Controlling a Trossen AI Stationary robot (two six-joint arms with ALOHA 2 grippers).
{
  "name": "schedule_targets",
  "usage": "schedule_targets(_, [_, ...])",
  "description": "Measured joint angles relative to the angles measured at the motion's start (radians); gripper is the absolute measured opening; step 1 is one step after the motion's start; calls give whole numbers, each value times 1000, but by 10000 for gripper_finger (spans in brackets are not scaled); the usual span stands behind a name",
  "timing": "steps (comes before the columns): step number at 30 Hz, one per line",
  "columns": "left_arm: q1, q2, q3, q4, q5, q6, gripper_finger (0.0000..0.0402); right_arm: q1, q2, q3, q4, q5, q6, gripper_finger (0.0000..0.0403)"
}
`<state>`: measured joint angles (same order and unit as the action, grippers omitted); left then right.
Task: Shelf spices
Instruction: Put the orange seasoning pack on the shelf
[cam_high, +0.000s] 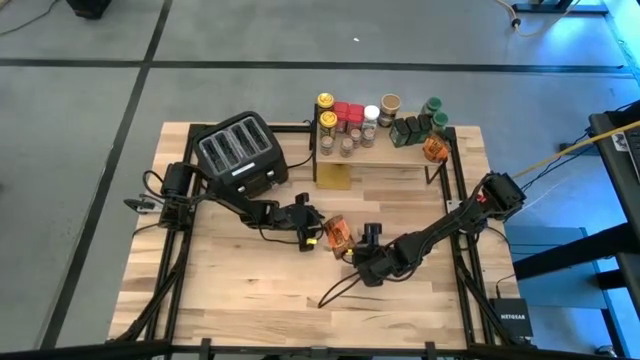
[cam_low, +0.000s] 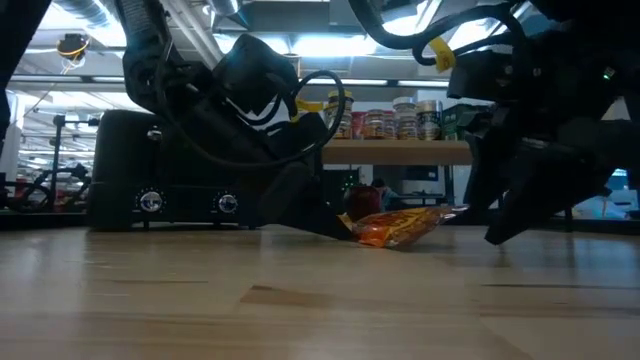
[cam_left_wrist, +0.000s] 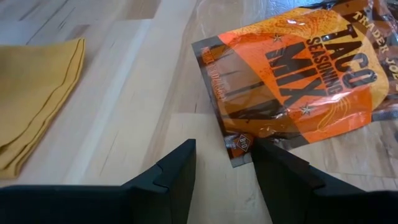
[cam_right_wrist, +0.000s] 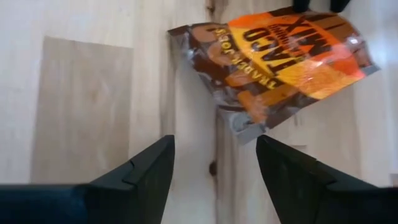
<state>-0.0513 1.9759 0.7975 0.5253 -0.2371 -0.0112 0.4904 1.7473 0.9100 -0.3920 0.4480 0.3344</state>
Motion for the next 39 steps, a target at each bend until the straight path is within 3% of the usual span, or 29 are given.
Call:
schedule_targets(10, [-1,1,-1,0,1,-25,153,-14,0,0,5,11,10,231])
schedule_targets(18, [-1,2,-2,-1,2,-27,153,-13,0,0,-3,1,239,231])
schedule_targets(29, [-1,3,-4,16,2,-79,153,-1,1,-11,-4,10,343,231])
schedule_targets(36, [-1,3,-3,16,3,-68,153,67,1,-13,-119,148,644,231])
schedule_targets(39, [-1,3,-3,16,3,-68,153,98,1,-52,-86,212,757,231])
